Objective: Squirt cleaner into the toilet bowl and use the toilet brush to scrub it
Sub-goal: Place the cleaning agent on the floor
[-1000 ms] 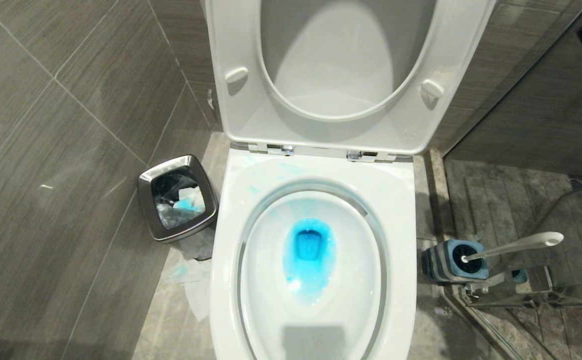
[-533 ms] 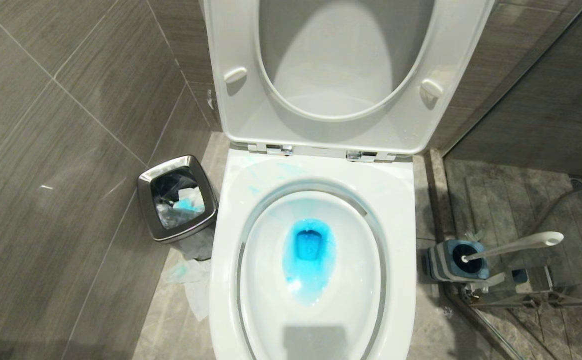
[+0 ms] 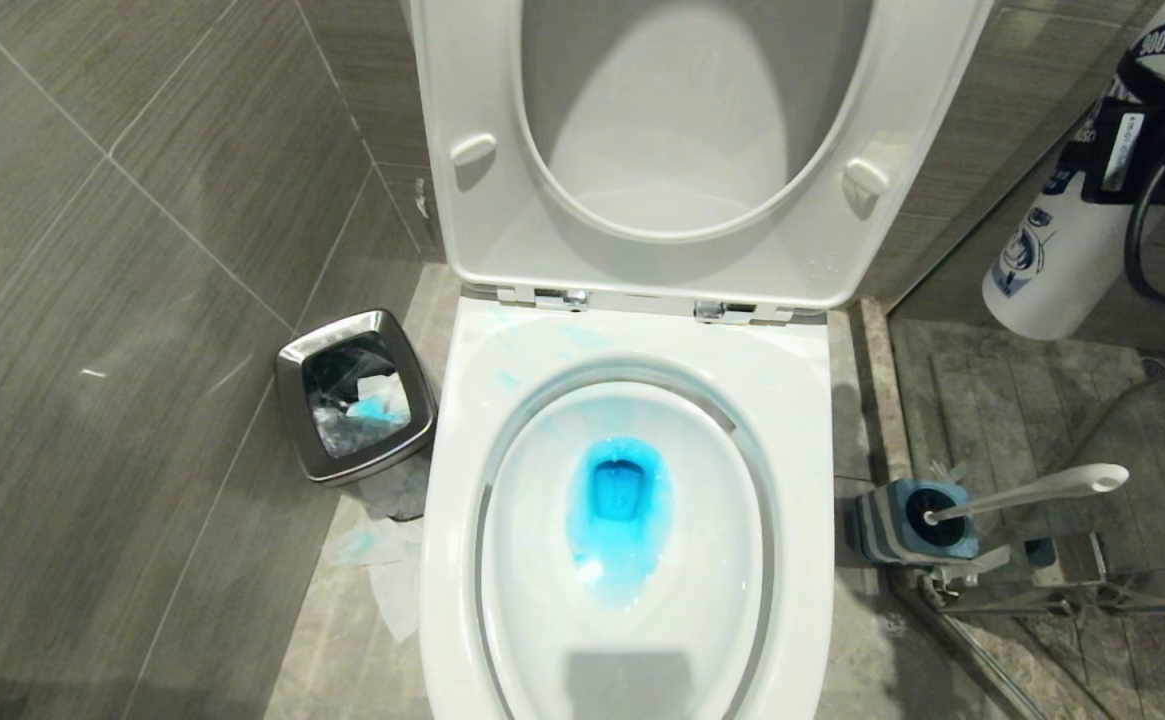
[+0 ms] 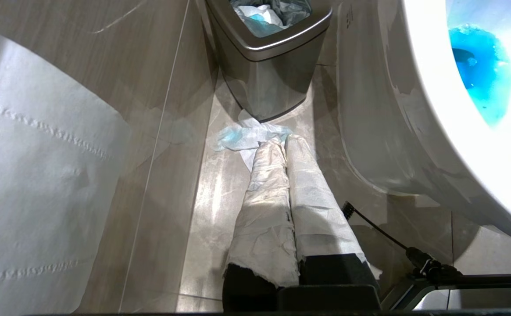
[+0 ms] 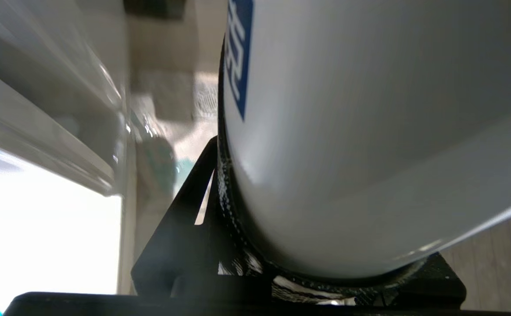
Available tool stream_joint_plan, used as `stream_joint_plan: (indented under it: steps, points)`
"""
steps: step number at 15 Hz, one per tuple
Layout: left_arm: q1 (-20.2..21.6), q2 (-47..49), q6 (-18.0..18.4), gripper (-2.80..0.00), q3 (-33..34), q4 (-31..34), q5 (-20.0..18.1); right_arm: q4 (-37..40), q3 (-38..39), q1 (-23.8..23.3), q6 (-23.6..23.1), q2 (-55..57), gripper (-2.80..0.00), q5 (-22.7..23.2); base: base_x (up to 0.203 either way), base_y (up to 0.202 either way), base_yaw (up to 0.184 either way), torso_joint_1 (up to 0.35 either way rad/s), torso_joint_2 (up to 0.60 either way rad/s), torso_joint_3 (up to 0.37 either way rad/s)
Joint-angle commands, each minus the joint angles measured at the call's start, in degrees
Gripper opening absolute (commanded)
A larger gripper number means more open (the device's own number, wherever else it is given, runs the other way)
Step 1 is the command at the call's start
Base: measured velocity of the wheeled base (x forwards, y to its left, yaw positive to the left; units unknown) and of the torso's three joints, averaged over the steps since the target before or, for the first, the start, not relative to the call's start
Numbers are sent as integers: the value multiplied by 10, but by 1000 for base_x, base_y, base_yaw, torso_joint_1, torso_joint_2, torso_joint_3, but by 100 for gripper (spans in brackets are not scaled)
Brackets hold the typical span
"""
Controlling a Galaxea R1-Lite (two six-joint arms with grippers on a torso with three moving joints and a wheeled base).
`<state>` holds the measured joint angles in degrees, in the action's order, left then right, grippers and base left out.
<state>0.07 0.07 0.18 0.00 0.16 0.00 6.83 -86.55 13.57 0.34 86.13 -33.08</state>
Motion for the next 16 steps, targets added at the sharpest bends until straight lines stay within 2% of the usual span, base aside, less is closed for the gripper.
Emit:
stream_joint_plan:
  steps: [1, 4, 7, 10, 16]
  points:
    - [0, 0, 0, -280, 0, 0, 0, 0, 27, -1, 2, 7, -280, 0, 0, 0, 0, 0, 0, 0]
    - [0, 0, 0, -280, 0, 0, 0, -25, 76, -3, 1, 10, -280, 14, 0, 0, 0, 0, 0, 0]
    - [0, 0, 0, -280, 0, 0, 0, -112, 113, -13, -27, 37, -280, 59, 0, 0, 0, 0, 0, 0]
    - [0, 0, 0, -280, 0, 0, 0, -204, 136, -18, -44, 79, -280, 70, 0, 0, 0, 0, 0, 0]
    - [0, 0, 0, -280, 0, 0, 0, -215, 168, -18, -42, 90, -280, 68, 0, 0, 0, 0, 0, 0]
